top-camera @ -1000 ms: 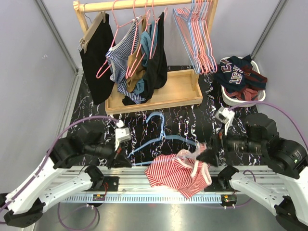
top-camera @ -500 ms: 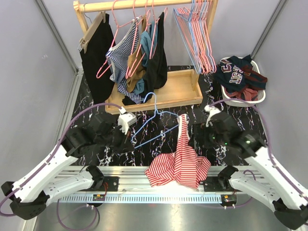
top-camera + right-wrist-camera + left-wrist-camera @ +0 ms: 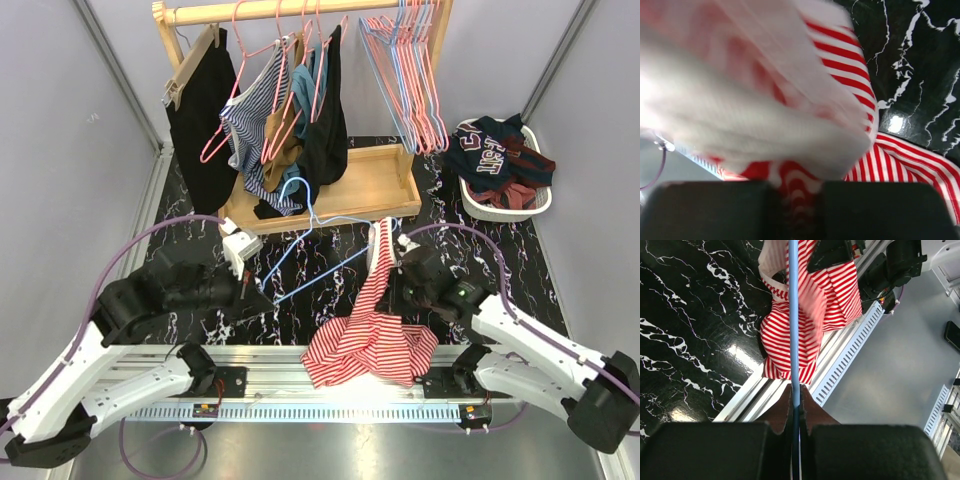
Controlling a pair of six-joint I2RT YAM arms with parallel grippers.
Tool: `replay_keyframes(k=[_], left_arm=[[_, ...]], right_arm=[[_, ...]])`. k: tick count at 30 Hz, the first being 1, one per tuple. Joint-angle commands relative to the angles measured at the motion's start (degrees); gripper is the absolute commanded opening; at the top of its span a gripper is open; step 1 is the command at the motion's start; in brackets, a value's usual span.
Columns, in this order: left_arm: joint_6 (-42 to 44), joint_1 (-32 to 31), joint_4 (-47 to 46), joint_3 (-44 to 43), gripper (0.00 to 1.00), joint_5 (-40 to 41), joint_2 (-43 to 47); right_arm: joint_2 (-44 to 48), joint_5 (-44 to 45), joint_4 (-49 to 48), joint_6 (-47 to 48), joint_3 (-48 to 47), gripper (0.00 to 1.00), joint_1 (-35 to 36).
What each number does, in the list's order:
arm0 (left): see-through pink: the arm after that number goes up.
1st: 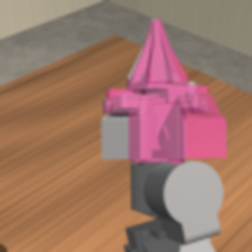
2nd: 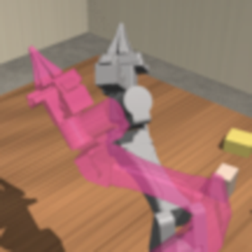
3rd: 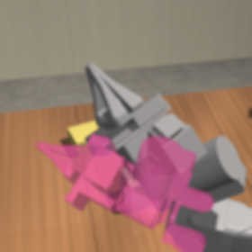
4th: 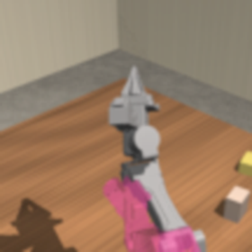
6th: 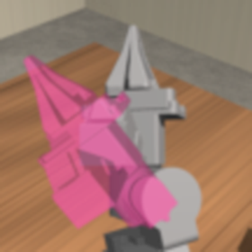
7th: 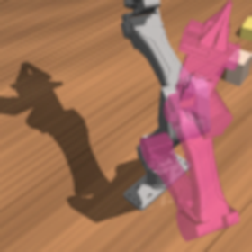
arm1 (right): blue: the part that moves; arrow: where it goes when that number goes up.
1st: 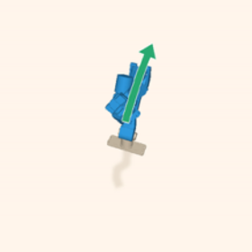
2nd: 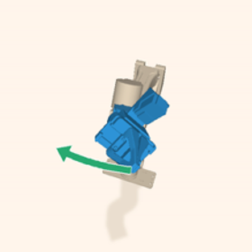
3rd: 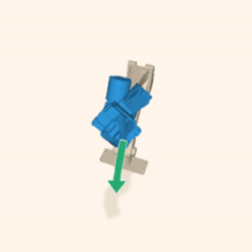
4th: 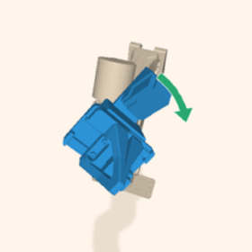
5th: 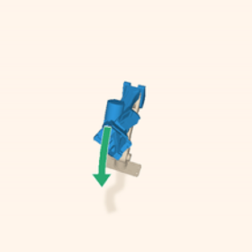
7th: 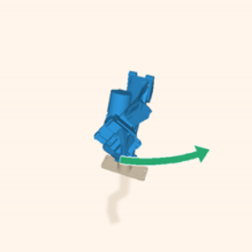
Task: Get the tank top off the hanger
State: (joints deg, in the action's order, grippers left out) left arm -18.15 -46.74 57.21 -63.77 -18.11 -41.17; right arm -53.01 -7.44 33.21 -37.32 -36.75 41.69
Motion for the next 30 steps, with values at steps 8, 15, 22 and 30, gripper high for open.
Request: replay_keyframes(k=[8, 15, 22, 30], left_arm=[[-1.0, 0.1, 4.4, 2.4, 0.0, 4.2, 0.8], [-1.9, 0.1, 4.9, 4.9, 0.0, -2.7, 5.3], [-0.7, 0.1, 8.3, 6.8, 0.0, -10.0, 6.9], [-1.4, 0.1, 3.2, 9.1, 0.0, -18.6, 9.1]], right_arm=[[12.9, 31.7, 17.1, -8.3, -10.7, 0.0, 1.4], [12.4, 37.7, 24.5, -10.7, -14.0, 0.0, 1.3], [10.9, 44.5, 24.8, -15.3, -14.8, 0.0, 1.3], [0.1, 36.6, 16.1, -10.9, -14.4, 0.01, 1.2]])
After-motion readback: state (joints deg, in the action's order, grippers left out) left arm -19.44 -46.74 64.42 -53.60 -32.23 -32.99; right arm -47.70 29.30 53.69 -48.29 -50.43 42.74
